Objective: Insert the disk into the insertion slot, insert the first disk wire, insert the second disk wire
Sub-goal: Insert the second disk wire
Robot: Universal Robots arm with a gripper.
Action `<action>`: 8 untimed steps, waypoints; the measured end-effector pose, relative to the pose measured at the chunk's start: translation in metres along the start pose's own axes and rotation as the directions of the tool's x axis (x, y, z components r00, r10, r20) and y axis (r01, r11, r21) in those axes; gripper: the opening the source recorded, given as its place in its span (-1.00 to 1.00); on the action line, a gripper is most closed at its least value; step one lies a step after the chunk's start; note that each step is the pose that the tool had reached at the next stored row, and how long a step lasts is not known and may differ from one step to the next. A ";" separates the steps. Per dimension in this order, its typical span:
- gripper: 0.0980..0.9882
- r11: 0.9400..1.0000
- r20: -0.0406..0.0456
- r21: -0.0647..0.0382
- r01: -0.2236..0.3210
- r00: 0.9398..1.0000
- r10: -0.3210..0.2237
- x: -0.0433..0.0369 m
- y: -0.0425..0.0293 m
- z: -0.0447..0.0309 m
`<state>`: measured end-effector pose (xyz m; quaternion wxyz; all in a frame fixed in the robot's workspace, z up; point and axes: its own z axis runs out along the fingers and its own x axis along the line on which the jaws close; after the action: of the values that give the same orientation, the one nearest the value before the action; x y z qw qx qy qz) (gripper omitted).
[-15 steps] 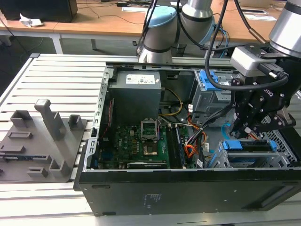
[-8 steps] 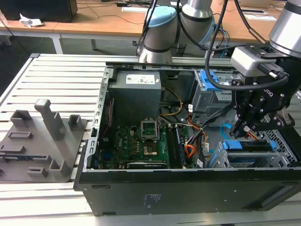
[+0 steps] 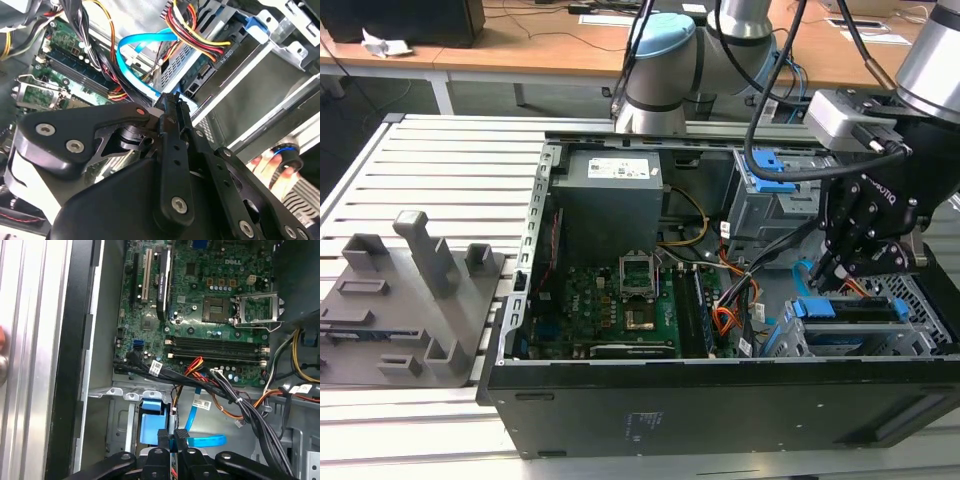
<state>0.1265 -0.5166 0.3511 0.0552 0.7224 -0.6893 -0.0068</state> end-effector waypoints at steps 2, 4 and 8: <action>-0.86 1.000 0.001 -0.001 -0.011 1.000 0.011 0.0000 -0.0004 0.0000; -0.86 1.000 0.001 -0.001 -0.011 1.000 0.011 0.0000 -0.0004 0.0000; -0.86 1.000 0.001 -0.001 -0.011 1.000 0.011 0.0002 -0.0030 -0.0003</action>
<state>0.1295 -0.5167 0.3511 0.0552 0.7186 -0.6932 -0.0071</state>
